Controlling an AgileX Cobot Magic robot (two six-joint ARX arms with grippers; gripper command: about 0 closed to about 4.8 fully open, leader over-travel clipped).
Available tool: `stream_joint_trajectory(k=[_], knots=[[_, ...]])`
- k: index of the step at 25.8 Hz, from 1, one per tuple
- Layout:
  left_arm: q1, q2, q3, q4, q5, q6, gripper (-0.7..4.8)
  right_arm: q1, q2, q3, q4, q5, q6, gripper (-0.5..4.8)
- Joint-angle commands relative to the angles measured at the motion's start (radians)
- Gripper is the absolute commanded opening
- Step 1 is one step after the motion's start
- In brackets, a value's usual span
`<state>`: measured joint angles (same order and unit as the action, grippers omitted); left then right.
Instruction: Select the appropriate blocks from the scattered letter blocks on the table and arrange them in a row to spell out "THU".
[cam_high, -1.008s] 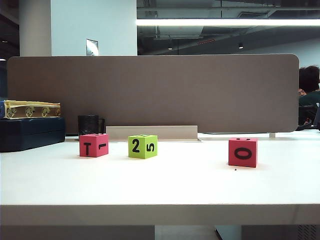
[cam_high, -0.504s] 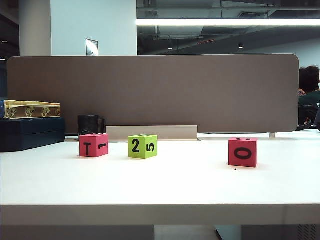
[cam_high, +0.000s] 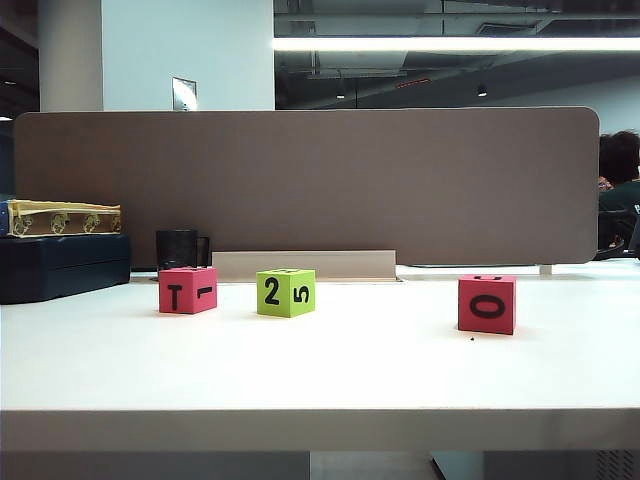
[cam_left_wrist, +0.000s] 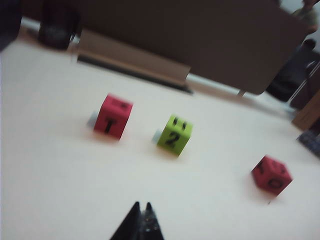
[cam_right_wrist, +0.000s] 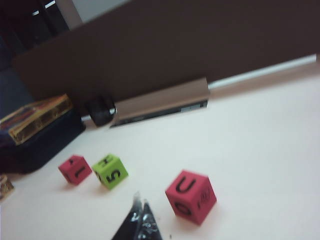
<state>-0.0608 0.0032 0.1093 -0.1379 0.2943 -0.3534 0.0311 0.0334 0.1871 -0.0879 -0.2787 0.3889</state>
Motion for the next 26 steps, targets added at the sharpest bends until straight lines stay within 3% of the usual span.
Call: stream_joint_trajectory(k=[1,8,11,16,18,21,26], knots=[[-0.005,0.001,0.066,-0.004,-0.006,-0.001,-0.03,0.0,0.069,0.094,0.008,0.018,0.004,-0.05],[-0.006,0.261,0.271,-0.058,0.009,0.032,-0.04,0.001,0.424,0.401,-0.034,-0.038,0.001,-0.05],[-0.006,0.431,0.388,-0.064,0.044,0.042,-0.04,0.004,0.606,0.553,-0.148,-0.084,-0.037,-0.05],[-0.006,0.657,0.588,-0.127,0.076,0.134,-0.04,0.078,0.847,0.767,-0.421,-0.072,-0.191,-0.05],[-0.007,0.77,0.684,-0.181,0.077,0.18,-0.04,0.116,0.937,0.837,-0.486,-0.012,-0.214,-0.05],[-0.007,0.912,0.799,-0.245,0.076,0.225,-0.04,0.153,1.03,0.893,-0.521,0.014,-0.23,-0.05],[-0.012,1.085,0.919,-0.252,0.077,0.23,-0.04,0.184,1.157,0.978,-0.606,0.042,-0.286,-0.05]])
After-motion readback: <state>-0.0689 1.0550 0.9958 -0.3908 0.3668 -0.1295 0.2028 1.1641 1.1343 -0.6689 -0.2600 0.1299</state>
